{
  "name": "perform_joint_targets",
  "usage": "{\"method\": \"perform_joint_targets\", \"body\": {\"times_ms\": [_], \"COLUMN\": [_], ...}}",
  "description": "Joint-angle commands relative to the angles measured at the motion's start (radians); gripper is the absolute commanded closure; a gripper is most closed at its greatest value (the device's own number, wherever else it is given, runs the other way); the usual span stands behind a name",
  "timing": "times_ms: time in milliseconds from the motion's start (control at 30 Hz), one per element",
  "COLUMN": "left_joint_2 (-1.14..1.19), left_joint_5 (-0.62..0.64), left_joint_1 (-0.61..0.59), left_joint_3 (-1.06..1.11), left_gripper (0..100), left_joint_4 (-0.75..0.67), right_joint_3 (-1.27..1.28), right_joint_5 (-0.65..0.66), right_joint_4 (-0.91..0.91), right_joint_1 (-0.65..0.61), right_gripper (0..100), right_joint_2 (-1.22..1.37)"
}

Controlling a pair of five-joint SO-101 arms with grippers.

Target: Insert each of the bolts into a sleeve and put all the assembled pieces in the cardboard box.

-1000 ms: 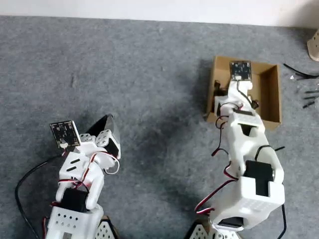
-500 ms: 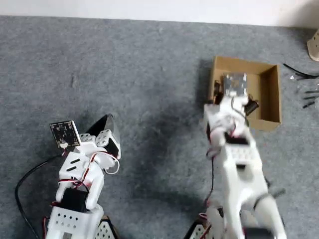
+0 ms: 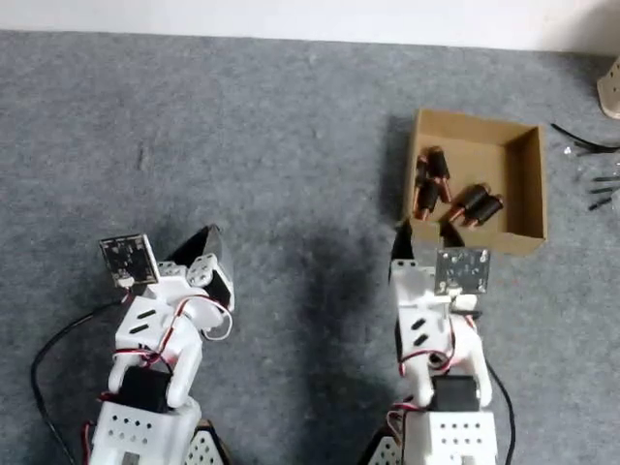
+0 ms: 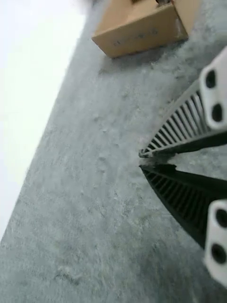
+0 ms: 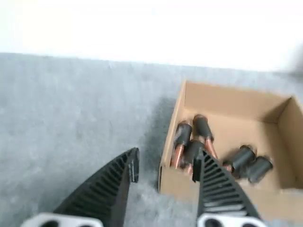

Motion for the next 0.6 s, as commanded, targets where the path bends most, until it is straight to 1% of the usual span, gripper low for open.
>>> {"method": "perform_joint_targets", "body": {"times_ms": [0, 100, 167, 267, 367, 433, 500, 567], "left_joint_2": [0.001, 0.001, 0.001, -0.005, -0.010, -0.012, -0.012, -0.012], "left_joint_5": [-0.110, -0.222, -0.279, -0.331, -0.387, -0.423, -0.433, -0.431], "left_joint_1": [0.042, 0.050, 0.044, 0.041, 0.025, 0.016, 0.007, 0.007], "left_joint_3": [0.024, 0.024, 0.024, 0.024, 0.024, 0.019, 0.019, 0.019], "left_gripper": [96, 96, 96, 96, 96, 96, 96, 96], "left_joint_4": [0.107, 0.230, 0.305, 0.463, 0.612, 0.651, 0.649, 0.649], "right_joint_3": [0.147, 0.142, 0.140, 0.140, 0.140, 0.140, 0.140, 0.139], "right_joint_5": [-0.026, -0.083, -0.097, -0.094, -0.094, -0.094, -0.094, -0.094], "right_joint_4": [0.245, 0.328, 0.358, 0.443, 0.578, 0.682, 0.789, 0.835], "right_joint_1": [0.008, 0.008, 0.008, 0.010, 0.010, 0.010, 0.010, 0.010], "right_gripper": [83.6, 83.6, 83.6, 83.6, 83.6, 83.6, 83.6, 83.6], "right_joint_2": [-0.177, -0.148, -0.125, -0.117, -0.117, -0.117, -0.119, -0.125]}}
